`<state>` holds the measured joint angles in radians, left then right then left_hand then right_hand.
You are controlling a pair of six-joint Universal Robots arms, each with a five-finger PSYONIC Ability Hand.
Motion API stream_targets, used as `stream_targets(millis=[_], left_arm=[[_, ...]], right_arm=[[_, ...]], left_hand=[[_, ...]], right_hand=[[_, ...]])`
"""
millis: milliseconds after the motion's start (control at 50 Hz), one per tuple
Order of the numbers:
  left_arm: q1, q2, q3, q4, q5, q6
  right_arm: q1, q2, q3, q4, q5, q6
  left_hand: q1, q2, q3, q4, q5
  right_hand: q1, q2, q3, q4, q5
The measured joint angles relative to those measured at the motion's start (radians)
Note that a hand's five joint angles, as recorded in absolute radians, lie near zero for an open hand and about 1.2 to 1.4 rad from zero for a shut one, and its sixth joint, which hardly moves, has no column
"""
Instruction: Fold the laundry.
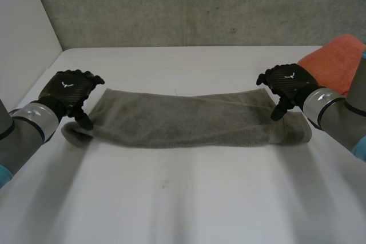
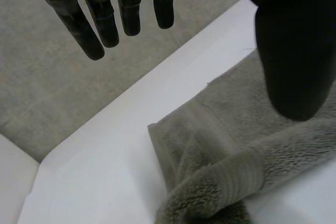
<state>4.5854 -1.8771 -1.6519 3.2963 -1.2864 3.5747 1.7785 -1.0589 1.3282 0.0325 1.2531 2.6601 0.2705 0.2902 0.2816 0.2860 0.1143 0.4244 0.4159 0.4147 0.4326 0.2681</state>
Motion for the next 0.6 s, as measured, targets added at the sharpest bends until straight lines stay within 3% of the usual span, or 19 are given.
stream_targets(millis=[160,320,400,440,460,480,500,540,600], left_arm=[[-0.031,-0.035,0.045,-0.117,-0.057,0.167],[-0.049,-0.179,0.11,-0.109,-0.114,0.305],[-0.062,-0.246,0.14,-0.075,-0.137,0.337],[-0.069,-0.268,0.152,-0.056,-0.15,0.344],[-0.073,-0.275,0.158,-0.046,-0.158,0.345],[-0.076,-0.278,0.163,-0.039,-0.165,0.345],[-0.079,-0.279,0.166,-0.031,-0.173,0.343],[-0.087,-0.269,0.17,-0.018,-0.189,0.335],[-0.098,-0.234,0.165,-0.009,-0.206,0.315]], right_arm=[[0.003,-0.009,0.023,0.165,0.066,-0.026],[-0.006,0.033,0.106,0.02,0.094,-0.034],[-0.01,0.065,0.136,-0.078,0.098,-0.032],[-0.012,0.08,0.145,-0.118,0.101,-0.031],[-0.013,0.089,0.148,-0.139,0.103,-0.03],[-0.014,0.095,0.149,-0.15,0.104,-0.029],[-0.014,0.101,0.149,-0.162,0.105,-0.029],[-0.016,0.108,0.149,-0.176,0.107,-0.029],[-0.019,0.105,0.147,-0.174,0.107,-0.027]], left_hand=[[0.0,0.0,0.0,0.004,0.004],[0.002,0.001,0.0,0.005,0.006],[0.305,0.251,0.259,0.259,0.256],[0.54,0.478,0.463,0.463,0.457],[0.682,0.608,0.613,0.614,0.605],[0.682,0.608,0.613,0.614,0.605],[0.897,0.851,0.852,0.854,0.841],[0.897,0.901,0.901,0.905,0.871],[0.897,0.904,0.904,0.907,0.871]], right_hand=[[0.0,0.0,0.011,0.011,0.009],[0.0,0.0,0.011,0.011,0.01],[0.069,0.073,0.072,0.064,0.063],[0.204,0.213,0.211,0.196,0.177],[0.39,0.397,0.39,0.371,0.363],[0.474,0.482,0.473,0.452,0.443],[0.572,0.568,0.558,0.538,0.526],[0.708,0.749,0.741,0.721,0.704],[0.708,0.764,0.769,0.759,0.721]])
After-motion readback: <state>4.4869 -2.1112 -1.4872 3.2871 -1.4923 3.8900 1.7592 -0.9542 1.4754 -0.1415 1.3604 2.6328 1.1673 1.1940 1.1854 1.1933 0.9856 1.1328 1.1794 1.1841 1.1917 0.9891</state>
